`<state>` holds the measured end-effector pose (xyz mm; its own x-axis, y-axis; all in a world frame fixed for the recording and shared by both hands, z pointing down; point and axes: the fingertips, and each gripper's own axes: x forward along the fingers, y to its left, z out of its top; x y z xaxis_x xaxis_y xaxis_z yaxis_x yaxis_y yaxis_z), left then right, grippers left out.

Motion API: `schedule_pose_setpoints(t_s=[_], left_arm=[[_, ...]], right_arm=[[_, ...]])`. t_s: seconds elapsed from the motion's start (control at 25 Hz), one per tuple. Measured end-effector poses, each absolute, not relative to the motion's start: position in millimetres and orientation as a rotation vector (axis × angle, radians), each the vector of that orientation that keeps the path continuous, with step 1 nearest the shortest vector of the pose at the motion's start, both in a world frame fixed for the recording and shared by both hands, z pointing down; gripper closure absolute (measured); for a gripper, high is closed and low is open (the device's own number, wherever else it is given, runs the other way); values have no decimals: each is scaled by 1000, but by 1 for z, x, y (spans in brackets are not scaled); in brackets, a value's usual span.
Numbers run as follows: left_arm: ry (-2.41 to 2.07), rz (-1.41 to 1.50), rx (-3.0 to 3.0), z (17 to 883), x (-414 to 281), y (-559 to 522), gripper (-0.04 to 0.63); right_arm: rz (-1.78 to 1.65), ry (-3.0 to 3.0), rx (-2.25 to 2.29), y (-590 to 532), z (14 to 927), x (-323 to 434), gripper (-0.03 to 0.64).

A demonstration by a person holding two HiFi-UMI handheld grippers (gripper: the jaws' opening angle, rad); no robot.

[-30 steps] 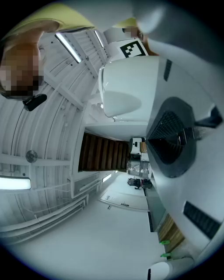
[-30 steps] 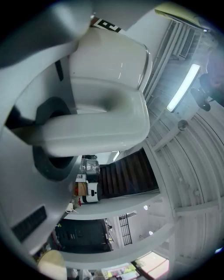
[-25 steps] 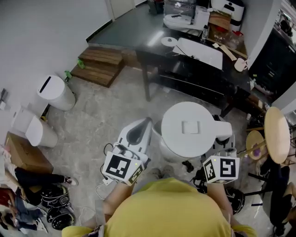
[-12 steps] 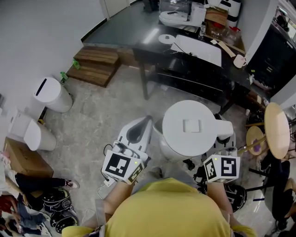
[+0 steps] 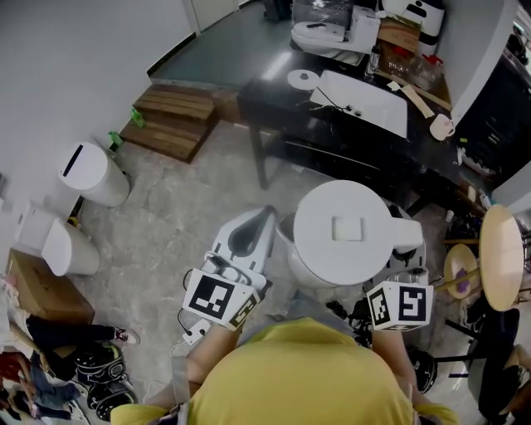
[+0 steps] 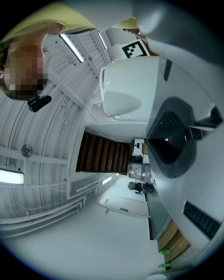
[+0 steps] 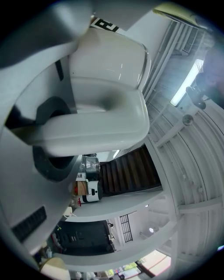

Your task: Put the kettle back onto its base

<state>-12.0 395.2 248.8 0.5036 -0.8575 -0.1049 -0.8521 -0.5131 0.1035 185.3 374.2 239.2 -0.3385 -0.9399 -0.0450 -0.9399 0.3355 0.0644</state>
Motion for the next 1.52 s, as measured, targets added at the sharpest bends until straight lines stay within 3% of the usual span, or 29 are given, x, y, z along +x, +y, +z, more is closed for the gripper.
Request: schedule_pose_setpoints(t_s=[0.72,1.52], left_arm=[[-1649,-257,2646,239,15,265,592],[-1517,-257,2711,236,-29,122,592]], right_arm=[[-108,-2646,1689,226,235,210,561],[-94,-2597,1782,96,232,161,557]])
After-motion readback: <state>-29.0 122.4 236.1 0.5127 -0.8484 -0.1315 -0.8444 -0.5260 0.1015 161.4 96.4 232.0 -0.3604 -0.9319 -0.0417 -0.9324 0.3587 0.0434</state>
